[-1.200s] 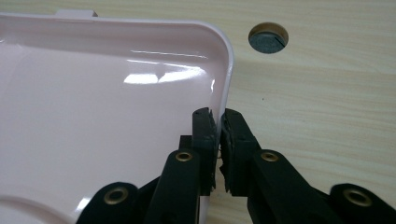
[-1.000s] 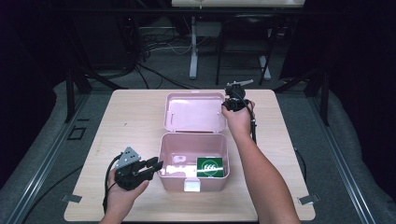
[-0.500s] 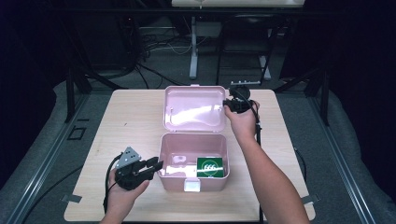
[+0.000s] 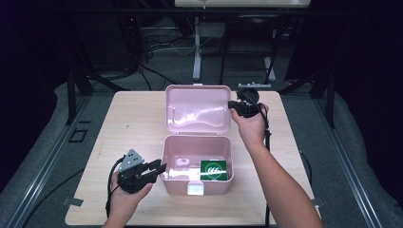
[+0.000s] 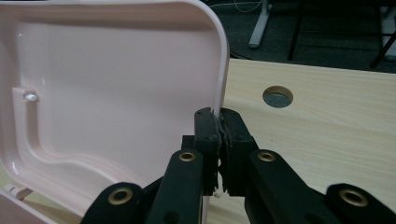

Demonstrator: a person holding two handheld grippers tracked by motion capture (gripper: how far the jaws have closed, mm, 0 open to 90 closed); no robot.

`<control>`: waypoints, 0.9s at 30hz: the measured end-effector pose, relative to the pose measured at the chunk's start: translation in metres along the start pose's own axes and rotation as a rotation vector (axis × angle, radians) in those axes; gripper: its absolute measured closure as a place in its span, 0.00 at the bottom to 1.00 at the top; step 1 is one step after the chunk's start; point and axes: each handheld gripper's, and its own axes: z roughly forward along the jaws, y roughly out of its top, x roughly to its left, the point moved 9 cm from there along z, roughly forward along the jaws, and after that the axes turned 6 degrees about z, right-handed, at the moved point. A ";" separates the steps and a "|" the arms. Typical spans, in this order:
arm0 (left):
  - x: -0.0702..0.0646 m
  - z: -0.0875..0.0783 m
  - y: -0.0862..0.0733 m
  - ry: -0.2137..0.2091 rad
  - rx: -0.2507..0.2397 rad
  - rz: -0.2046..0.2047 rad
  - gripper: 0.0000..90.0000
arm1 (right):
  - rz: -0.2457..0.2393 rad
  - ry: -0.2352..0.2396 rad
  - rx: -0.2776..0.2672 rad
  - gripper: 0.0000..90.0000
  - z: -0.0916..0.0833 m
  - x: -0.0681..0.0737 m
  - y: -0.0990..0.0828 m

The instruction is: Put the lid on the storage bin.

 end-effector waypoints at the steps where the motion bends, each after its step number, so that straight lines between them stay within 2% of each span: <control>1: 0.000 0.000 0.000 0.000 0.000 0.000 0.77 | 0.004 0.011 -0.007 0.97 -0.003 0.001 0.000; 11: 0.000 0.000 0.000 0.001 -0.002 -0.002 0.77 | -0.032 0.024 -0.033 0.97 -0.016 0.006 -0.001; 24: 0.000 0.000 0.000 0.004 -0.003 -0.003 0.77 | -0.047 0.062 -0.069 0.97 -0.034 0.011 -0.006; 27: 0.000 0.000 0.000 0.006 -0.001 -0.003 0.77 | -0.073 0.062 -0.082 0.97 -0.040 0.013 -0.008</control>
